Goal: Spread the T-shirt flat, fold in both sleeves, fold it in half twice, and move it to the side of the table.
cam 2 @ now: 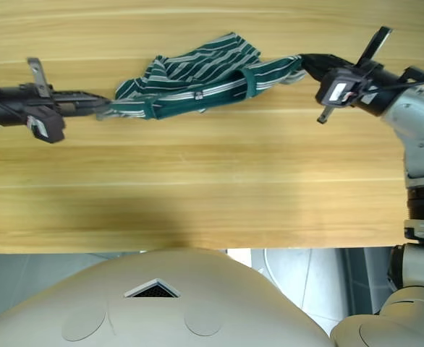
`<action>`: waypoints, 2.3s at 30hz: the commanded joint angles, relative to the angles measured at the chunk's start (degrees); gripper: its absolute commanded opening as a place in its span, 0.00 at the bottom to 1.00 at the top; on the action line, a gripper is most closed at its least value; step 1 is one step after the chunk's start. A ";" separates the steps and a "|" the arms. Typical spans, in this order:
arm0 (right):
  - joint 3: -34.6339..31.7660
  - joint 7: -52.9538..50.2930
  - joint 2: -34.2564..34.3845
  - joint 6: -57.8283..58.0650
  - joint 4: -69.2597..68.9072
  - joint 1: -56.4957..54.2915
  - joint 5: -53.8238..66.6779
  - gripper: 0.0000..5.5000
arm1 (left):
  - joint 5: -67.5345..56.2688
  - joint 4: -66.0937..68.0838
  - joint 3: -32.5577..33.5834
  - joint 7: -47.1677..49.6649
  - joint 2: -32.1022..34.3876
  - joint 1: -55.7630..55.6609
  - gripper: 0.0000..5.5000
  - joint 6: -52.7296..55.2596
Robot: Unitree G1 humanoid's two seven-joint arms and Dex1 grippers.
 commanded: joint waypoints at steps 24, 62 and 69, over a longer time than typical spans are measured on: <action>-0.85 -40.62 9.67 21.18 51.45 -87.65 -11.17 0.01 | 2.46 53.63 17.42 41.85 -14.48 -84.94 0.00 34.03; 0.07 5.63 -7.17 -5.68 -2.68 33.32 0.69 0.33 | 13.41 -16.45 3.84 4.39 2.90 31.64 0.40 3.55; -4.69 -0.33 -2.31 -0.55 -2.10 25.11 1.30 0.53 | -9.66 -13.35 9.82 -0.58 3.51 27.17 0.57 4.80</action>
